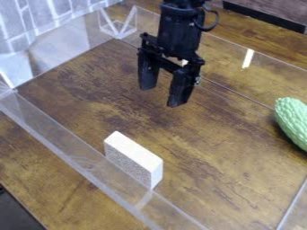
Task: Put the white object in the blue tray
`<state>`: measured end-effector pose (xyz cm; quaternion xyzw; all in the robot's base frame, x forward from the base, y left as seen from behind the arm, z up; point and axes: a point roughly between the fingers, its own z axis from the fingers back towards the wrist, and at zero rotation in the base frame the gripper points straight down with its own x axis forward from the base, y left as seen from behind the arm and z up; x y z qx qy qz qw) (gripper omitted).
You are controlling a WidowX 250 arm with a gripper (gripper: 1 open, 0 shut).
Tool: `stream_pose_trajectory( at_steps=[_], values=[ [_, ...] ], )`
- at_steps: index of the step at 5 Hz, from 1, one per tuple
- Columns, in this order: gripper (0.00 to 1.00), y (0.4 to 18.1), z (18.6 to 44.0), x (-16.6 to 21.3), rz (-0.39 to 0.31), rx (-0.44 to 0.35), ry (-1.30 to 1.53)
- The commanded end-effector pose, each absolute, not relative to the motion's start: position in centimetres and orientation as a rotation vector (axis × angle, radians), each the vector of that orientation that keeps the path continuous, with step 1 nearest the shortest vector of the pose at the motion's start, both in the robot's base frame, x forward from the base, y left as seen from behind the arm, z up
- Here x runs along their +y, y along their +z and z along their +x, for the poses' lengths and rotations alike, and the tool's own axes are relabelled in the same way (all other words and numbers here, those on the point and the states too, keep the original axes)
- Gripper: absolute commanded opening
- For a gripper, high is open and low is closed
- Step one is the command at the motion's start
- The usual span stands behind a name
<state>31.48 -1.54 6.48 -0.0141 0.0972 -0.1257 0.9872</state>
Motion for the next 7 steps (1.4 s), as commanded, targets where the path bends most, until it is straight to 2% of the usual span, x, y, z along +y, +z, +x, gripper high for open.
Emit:
stream_pose_trajectory(
  at_steps=[1,7],
  values=[
    [1.00,7.6,32.8,-1.9,-0.021,0.140,-0.298],
    [1.00,3.5,34.4,-2.0,-0.003,0.190,-0.420]
  ],
)
